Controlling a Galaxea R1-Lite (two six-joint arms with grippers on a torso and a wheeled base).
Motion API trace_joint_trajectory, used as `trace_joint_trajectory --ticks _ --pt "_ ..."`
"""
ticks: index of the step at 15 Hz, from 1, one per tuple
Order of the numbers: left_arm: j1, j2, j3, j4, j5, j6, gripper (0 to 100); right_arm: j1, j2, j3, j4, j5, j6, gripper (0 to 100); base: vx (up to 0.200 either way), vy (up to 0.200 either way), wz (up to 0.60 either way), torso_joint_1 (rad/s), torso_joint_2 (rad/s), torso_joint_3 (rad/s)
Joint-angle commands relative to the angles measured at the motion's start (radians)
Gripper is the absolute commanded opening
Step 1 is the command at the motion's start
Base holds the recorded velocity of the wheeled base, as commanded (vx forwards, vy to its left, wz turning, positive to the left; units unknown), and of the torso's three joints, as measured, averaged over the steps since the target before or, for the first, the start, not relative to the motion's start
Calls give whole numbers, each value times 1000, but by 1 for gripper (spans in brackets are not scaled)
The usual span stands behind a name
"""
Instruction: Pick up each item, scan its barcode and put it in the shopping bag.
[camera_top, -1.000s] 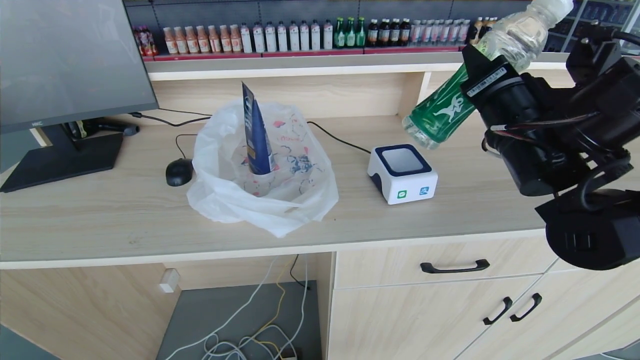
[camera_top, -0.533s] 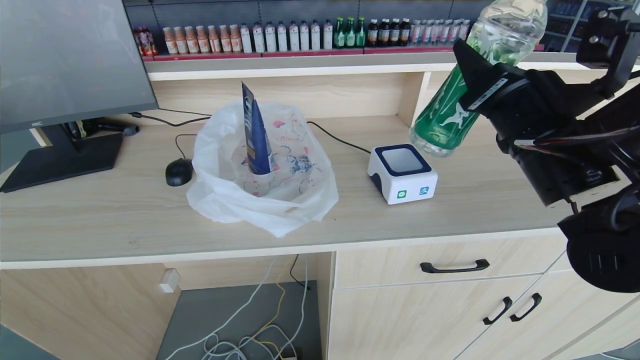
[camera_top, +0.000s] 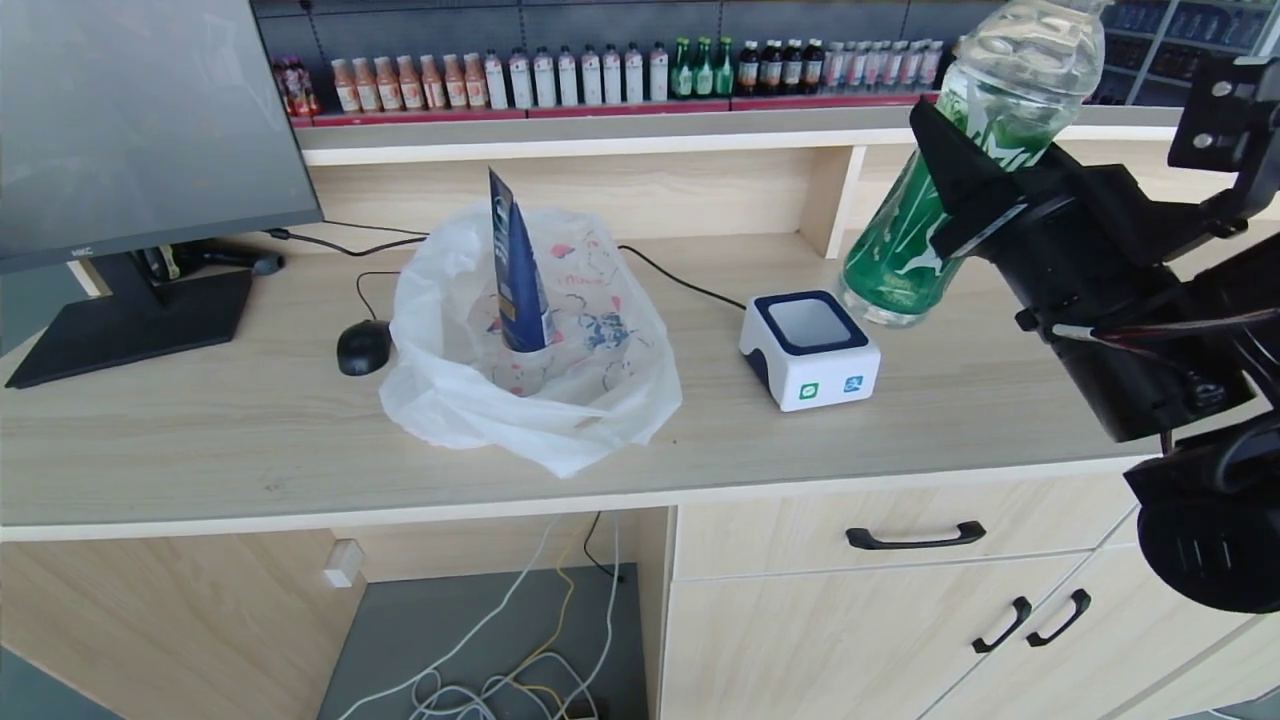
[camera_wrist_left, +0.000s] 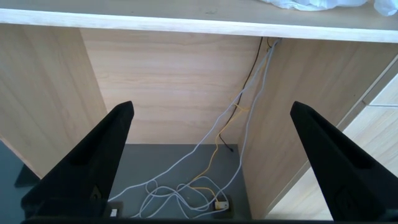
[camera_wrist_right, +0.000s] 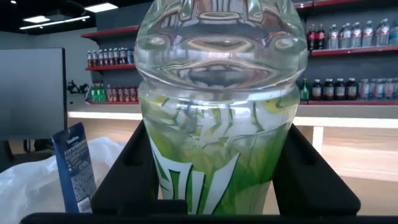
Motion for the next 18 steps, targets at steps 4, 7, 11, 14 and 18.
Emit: trace_joint_trajectory --ticks 4,7,11,14,18 --pt "-2 0 0 1 0 0 100 -16 30 -24 4 -1 6 0 0 200 0 11 2 4" --pt "-3 0 0 1 0 0 100 -14 54 -40 4 -1 6 0 0 200 0 -2 1 2" --pt "-2 0 0 1 0 0 100 -14 106 -95 4 -3 6 0 0 200 0 4 2 0" --pt "-2 0 0 1 0 0 100 -14 116 -112 4 -1 13 0 0 133 0 6 3 2" --pt "-2 0 0 1 0 1 100 -16 137 -124 4 -1 21 0 0 0 0 0 0 0"
